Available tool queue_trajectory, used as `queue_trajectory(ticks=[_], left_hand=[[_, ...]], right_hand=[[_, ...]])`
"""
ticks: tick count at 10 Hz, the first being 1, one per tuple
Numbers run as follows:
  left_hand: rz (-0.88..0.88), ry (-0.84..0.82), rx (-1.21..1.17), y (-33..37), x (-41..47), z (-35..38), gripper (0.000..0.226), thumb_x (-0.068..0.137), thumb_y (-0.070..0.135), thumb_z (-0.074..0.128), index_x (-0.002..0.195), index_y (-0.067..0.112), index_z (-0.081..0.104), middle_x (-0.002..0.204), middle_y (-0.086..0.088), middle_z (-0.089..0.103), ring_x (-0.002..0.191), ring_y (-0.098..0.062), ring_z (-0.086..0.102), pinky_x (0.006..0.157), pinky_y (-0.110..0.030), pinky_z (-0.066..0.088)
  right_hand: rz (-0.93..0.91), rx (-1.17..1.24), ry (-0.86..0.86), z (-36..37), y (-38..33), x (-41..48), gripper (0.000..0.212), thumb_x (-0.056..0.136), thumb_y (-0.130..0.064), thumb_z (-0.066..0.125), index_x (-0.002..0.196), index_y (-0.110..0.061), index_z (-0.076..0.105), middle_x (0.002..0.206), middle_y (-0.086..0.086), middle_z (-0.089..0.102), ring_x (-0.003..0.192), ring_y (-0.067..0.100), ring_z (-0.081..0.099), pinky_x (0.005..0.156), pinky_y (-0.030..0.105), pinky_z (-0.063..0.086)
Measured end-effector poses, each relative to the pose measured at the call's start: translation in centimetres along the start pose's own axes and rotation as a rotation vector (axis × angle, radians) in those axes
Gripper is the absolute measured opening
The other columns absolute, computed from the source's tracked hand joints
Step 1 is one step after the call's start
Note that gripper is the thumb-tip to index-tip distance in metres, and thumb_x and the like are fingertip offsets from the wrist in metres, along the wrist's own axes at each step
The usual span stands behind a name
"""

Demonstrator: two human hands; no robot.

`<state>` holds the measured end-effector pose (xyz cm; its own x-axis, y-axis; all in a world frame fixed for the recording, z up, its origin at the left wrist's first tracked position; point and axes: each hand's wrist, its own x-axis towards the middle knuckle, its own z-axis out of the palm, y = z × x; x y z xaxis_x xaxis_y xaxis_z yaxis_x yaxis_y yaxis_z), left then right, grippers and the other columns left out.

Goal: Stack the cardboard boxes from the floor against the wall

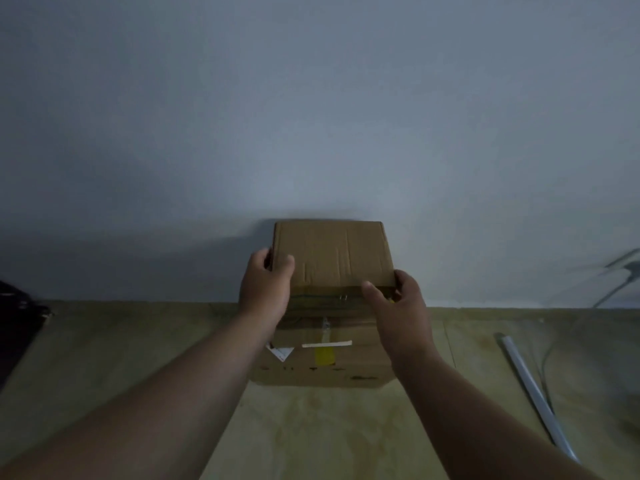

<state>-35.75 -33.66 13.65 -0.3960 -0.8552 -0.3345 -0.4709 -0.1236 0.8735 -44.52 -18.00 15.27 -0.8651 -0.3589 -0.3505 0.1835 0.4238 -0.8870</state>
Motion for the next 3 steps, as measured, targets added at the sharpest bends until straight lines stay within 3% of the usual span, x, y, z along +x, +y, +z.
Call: queue_trajectory(ticks=[1,2,3], left_hand=[[0.008,-0.099,-0.029,-1.0,-1.4,-1.1,0.065,0.097,0.044,0.053,0.156,0.027,0.034,0.155,0.001,0.044,0.139,-0.025,0.047,0.109,-0.042,0.039],[-0.016,-0.06,-0.045,-1.3,-2.6,-2.2,0.067,0.099,0.042,0.052,0.159,0.025,0.028,0.164,0.0,0.036,0.148,-0.027,0.037,0.111,-0.04,0.033],[-0.023,-0.006,-0.15,-1.0,-4.6,-3.0,0.058,0.1,0.037,0.052,0.153,0.018,0.04,0.157,-0.003,0.047,0.142,-0.023,0.045,0.101,-0.03,0.034]], right_hand=[[-0.015,0.015,-0.098,-0.9,0.2,-0.1,0.059,0.089,-0.035,0.069,0.143,-0.019,0.049,0.132,0.002,0.061,0.12,0.021,0.059,0.095,0.034,0.047],[0.005,0.062,-0.085,-1.9,1.1,-0.8,0.067,0.09,-0.035,0.07,0.149,-0.021,0.043,0.15,0.005,0.051,0.133,0.027,0.052,0.106,0.043,0.044],[0.015,0.123,0.0,-2.8,1.6,-2.0,0.076,0.089,-0.038,0.069,0.156,-0.021,0.036,0.158,0.004,0.042,0.138,0.025,0.047,0.11,0.05,0.043]])
